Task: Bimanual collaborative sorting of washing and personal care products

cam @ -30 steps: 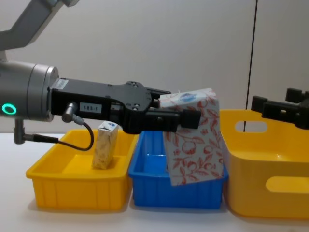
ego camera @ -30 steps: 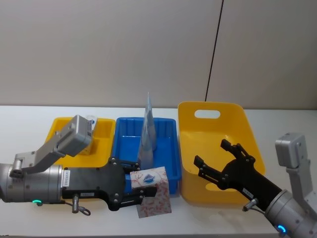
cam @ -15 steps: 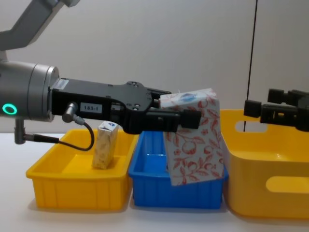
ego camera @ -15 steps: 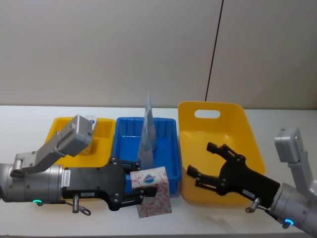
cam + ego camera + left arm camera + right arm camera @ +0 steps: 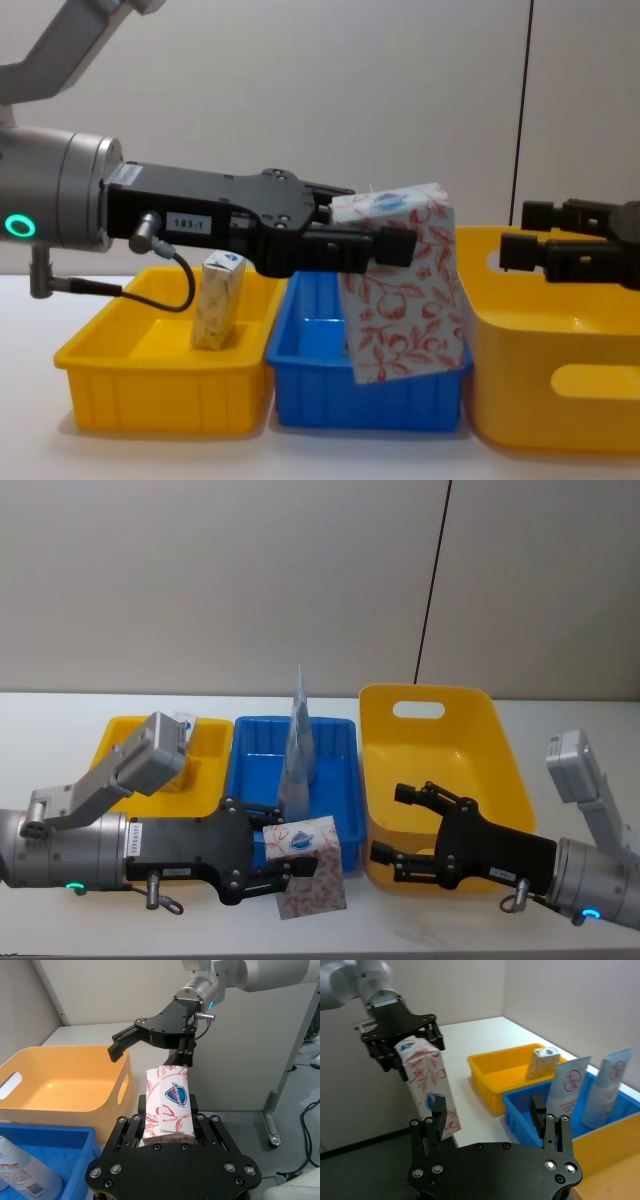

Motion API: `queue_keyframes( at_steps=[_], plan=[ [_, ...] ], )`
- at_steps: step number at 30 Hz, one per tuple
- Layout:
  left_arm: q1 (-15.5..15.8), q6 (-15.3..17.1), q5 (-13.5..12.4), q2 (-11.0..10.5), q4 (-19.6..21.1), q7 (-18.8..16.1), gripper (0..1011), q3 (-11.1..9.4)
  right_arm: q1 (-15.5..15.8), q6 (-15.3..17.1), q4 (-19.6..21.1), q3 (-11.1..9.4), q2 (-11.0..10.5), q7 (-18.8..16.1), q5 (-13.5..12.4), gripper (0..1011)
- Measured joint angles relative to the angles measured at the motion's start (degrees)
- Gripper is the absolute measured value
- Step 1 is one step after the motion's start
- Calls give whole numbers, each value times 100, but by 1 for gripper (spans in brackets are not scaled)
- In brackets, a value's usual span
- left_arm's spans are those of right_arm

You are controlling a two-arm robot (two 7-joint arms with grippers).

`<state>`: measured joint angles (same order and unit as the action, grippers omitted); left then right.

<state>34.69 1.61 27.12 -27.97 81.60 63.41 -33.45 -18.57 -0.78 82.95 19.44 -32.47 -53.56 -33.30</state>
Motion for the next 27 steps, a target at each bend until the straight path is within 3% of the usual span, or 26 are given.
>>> queue_keyframes(
  at_steps=[11, 22, 27],
  plan=[
    [0, 0, 0, 0, 0, 0, 383, 0, -675, -152, -746, 380, -9, -1097, -40, 1000],
    [-1, 0, 1, 0, 0, 0, 383, 0, -1532, -522, -1821, 855, 188, -2366, -1, 1000],
    [-1, 0, 1, -1, 1, 0, 383, 1, -1749, -653, -2097, 982, 286, -2634, 38, 1000]
  ],
)
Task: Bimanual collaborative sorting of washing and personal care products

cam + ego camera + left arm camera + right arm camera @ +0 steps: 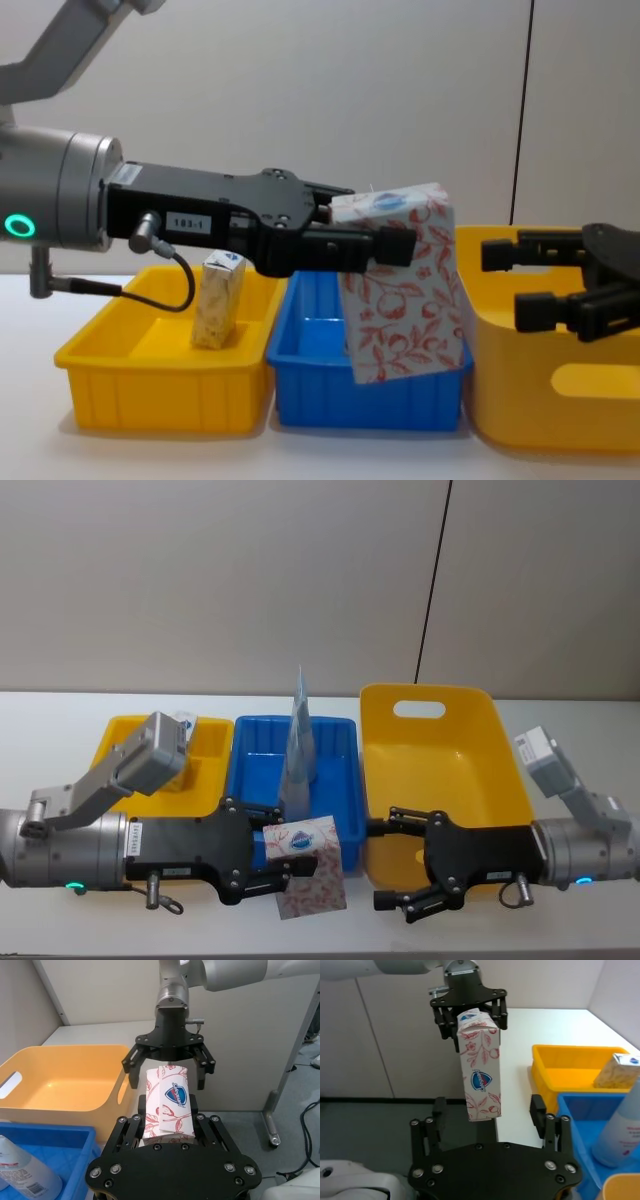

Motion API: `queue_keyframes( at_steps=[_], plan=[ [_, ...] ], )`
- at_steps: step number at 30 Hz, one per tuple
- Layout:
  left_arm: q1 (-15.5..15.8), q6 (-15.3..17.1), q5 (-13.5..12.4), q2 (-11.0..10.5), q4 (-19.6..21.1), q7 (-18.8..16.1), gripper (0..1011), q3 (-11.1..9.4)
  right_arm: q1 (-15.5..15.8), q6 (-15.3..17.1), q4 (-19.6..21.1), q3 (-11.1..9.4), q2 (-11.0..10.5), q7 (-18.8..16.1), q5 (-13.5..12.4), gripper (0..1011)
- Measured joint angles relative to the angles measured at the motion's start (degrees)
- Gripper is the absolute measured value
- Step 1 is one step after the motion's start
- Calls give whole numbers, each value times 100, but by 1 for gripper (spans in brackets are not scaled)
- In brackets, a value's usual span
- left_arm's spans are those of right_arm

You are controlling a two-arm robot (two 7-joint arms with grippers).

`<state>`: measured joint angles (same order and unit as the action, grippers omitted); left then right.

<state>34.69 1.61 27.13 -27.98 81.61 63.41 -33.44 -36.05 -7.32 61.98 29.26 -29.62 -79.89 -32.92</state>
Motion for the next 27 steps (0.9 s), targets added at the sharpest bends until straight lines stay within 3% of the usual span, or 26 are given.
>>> queue_keyframes(
  at_steps=[11, 27],
  plan=[
    [0, 0, 0, 0, 0, 0, 383, 0, -296, -221, -362, 217, 207, -271, 61, 1000],
    [0, 0, -1, 1, 0, 0, 383, -1, -435, -391, -495, 412, 407, -255, 124, 1000]
  ],
)
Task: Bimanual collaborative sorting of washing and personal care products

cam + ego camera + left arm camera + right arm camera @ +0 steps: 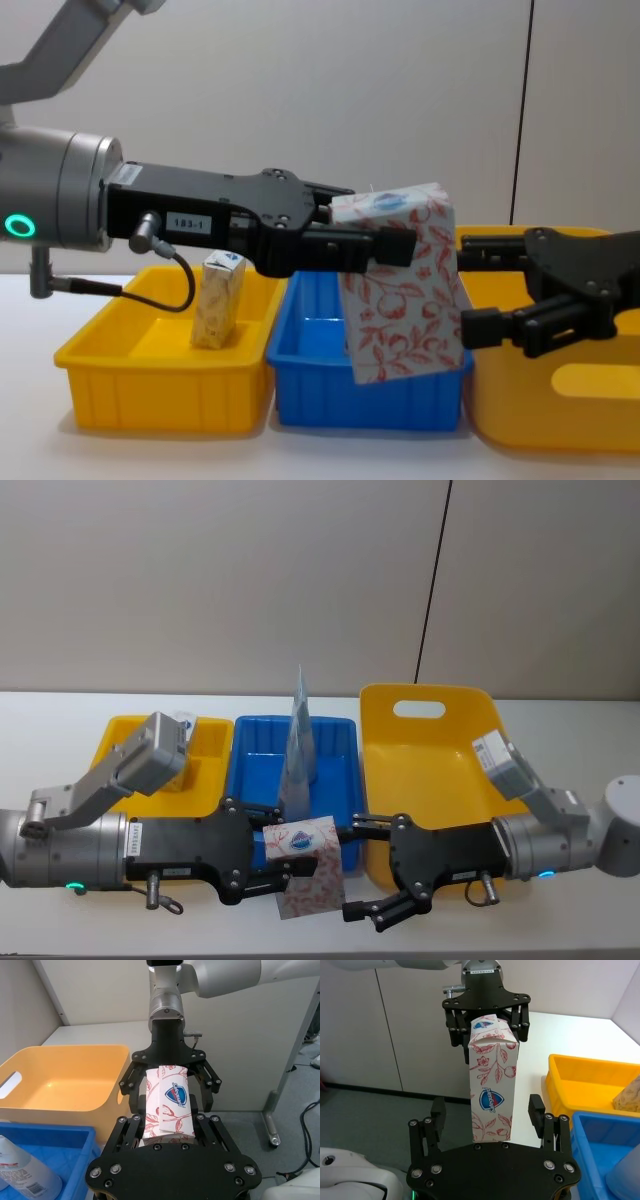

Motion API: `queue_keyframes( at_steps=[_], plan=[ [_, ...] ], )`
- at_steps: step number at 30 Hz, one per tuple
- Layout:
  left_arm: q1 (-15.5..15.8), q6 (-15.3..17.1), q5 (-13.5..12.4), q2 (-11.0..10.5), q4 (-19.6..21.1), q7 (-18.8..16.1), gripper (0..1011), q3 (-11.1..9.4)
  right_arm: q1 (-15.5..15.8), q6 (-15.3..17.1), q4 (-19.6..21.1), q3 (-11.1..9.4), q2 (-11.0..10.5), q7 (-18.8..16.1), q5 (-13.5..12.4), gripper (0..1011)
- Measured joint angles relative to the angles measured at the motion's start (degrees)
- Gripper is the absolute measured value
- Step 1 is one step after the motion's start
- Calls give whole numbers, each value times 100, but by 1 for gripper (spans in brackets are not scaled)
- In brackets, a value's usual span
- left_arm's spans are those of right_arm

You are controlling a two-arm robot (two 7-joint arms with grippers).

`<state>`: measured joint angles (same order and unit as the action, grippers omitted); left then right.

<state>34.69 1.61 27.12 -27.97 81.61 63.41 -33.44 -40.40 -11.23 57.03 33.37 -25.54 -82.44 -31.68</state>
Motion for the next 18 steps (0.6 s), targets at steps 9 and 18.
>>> queue_keyframes(
  at_steps=[9, 18],
  plan=[
    [0, 0, 0, 0, 0, 0, 383, 0, 1, -62, 23, 65, 73, 157, 49, 1000],
    [0, 0, 0, 0, 0, 0, 383, 0, 59, -130, 118, 143, 130, 368, 121, 1000]
  ],
)
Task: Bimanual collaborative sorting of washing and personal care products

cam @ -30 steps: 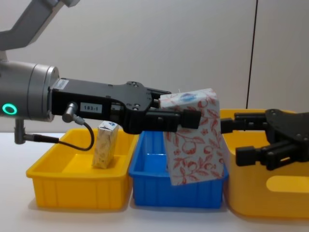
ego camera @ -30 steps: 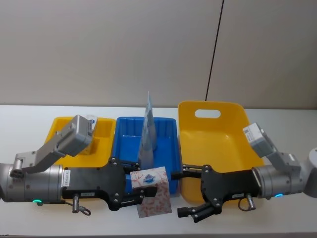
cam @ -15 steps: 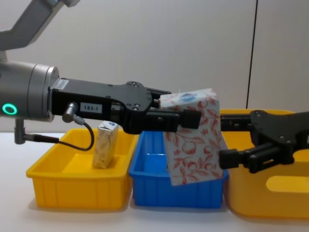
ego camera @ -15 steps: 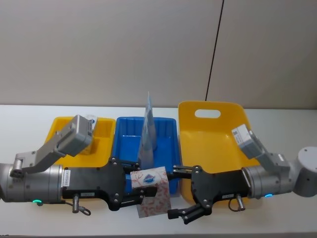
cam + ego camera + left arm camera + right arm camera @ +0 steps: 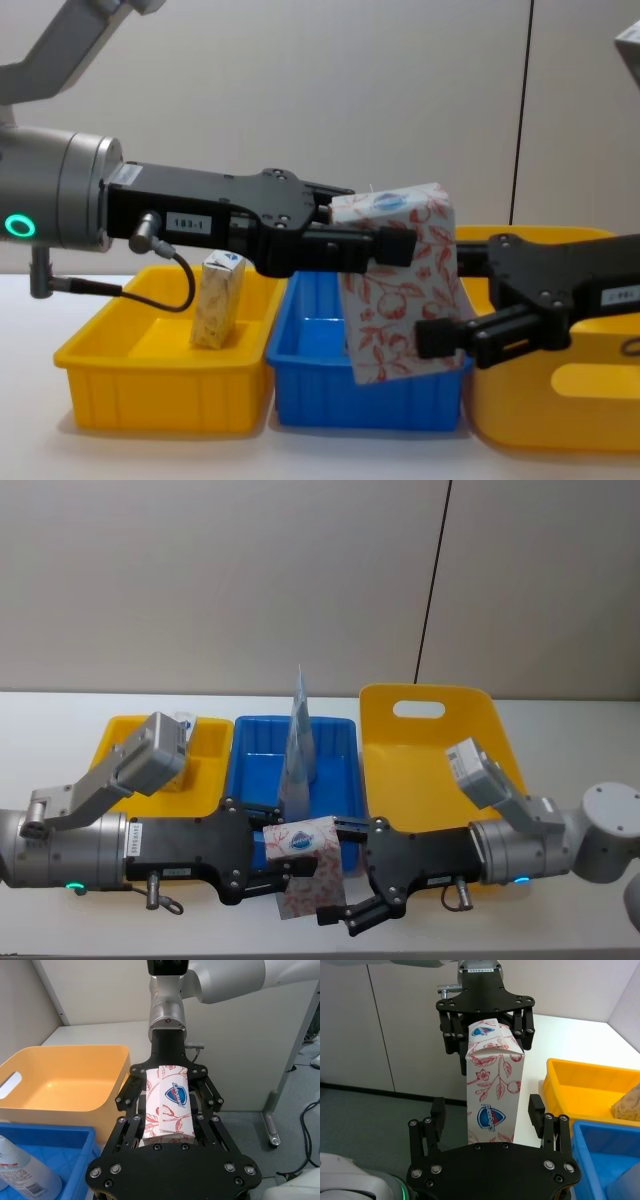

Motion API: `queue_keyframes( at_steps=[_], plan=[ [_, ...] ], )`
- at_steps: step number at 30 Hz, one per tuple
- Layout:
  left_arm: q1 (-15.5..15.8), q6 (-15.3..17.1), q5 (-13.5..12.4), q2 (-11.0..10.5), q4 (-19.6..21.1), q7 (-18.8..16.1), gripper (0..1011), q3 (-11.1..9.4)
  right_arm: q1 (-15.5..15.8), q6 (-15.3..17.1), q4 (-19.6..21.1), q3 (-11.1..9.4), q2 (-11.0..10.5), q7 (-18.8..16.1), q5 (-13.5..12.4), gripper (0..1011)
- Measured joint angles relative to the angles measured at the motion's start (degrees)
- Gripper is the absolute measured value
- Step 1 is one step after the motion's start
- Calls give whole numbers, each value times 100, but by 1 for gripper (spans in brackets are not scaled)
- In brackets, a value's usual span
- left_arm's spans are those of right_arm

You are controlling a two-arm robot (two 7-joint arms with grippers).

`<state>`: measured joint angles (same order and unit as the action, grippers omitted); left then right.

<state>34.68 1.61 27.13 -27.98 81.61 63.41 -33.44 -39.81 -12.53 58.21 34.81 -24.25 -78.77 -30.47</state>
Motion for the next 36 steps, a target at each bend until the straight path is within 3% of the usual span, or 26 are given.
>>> queue_keyframes(
  at_steps=[8, 24, 30, 36],
  plan=[
    [0, 0, 0, 0, 0, 0, 383, 0, 59, -49, 110, 56, 47, 188, 52, 880],
    [0, 0, 0, 0, 0, -2, 383, 0, 110, -36, 257, 97, 59, 494, 69, 389],
    [1, 0, 0, 0, 0, -4, 388, 0, 111, -37, 268, 105, 50, 536, 57, 361],
    [0, 0, 1, 0, 0, 0, 548, -1, 100, -46, 265, 118, 39, 570, 24, 361]
  ],
)
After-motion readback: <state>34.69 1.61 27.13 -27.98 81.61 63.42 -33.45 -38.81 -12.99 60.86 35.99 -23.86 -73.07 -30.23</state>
